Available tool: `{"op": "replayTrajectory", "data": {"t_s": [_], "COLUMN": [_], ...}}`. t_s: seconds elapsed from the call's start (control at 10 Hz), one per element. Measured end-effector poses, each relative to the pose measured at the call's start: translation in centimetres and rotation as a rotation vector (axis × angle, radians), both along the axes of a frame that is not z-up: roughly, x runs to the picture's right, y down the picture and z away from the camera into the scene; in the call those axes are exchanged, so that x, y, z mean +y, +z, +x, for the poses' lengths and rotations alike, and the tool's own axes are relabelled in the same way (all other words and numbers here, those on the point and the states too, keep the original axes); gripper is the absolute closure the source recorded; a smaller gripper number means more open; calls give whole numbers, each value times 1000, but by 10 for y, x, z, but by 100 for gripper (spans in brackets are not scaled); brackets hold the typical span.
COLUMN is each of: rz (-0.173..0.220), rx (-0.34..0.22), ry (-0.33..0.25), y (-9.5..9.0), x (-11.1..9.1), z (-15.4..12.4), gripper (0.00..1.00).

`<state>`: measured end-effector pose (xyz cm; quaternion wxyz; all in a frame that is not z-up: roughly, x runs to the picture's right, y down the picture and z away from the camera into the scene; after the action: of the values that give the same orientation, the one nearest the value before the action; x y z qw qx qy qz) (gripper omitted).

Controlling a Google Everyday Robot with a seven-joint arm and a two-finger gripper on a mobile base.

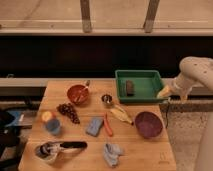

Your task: Wipe table surface with brush

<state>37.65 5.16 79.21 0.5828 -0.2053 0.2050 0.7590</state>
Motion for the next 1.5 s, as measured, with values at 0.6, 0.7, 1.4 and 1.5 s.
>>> {"op": "replayTrajectory", "data": {"t_s": [0.6,0.7,1.4,1.5], "rz": [122,142,214,215], "rx": [-265,-307,-467,-467], "ry": [-354,-417,-598,-598], "y": [-33,-42,-85,-85], "x": [-36,-35,-19,-19], "z": [-145,-170,-248,-249], "gripper": [20,20,20,20]}}
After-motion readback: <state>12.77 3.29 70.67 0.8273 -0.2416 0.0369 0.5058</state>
